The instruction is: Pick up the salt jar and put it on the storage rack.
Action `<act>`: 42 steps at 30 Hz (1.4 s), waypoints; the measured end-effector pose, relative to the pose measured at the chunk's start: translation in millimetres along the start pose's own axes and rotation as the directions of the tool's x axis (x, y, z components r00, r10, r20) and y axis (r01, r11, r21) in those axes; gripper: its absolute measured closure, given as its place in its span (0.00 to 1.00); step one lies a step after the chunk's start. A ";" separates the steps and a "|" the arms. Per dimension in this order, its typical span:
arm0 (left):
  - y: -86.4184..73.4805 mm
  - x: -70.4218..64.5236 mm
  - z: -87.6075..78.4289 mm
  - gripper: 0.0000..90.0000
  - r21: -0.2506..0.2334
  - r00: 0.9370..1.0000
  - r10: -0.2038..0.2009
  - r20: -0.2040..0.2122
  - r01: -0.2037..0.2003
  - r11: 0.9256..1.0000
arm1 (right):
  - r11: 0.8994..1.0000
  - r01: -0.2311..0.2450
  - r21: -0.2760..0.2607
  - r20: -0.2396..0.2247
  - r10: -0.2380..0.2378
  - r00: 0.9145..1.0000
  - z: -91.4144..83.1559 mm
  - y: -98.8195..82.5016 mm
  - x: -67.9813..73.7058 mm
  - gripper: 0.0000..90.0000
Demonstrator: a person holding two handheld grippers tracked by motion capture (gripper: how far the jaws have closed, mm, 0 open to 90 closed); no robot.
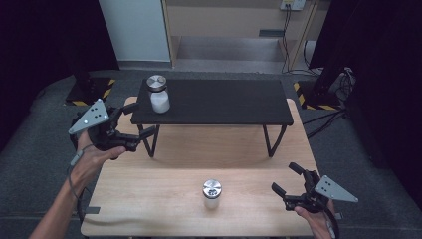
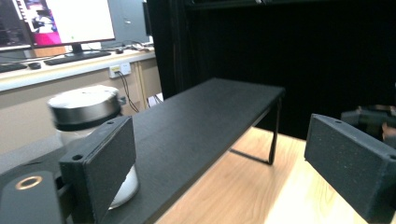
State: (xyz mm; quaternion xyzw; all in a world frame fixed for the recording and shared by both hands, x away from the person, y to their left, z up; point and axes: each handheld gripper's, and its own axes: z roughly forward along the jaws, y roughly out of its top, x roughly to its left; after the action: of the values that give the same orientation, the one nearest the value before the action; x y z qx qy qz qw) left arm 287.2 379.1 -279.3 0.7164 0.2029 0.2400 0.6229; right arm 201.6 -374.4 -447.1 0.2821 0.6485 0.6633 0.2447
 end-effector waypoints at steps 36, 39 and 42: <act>-103.3 -36.1 -4.8 0.08 -0.029 0.998 -0.044 -0.036 0.043 0.999 | 1.000 0.001 0.006 -0.002 -0.001 1.000 0.4 0.2 0.6 0.06; -114.9 -38.3 -9.2 0.08 -0.025 0.997 -0.054 -0.047 0.053 0.998 | 1.000 0.001 0.007 -0.002 -0.001 1.000 0.6 0.2 0.6 0.06; -124.0 -40.6 -12.8 0.08 -0.020 0.997 -0.049 -0.063 0.048 0.999 | 1.000 0.001 0.007 -0.003 -0.001 1.000 0.6 0.2 0.8 0.06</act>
State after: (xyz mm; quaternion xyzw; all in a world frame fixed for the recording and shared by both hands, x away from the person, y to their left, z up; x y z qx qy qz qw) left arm 248.0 383.0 -404.4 0.6975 0.2376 0.2491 0.6285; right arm 201.4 -373.5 -446.9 0.2816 0.6515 0.6611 0.2433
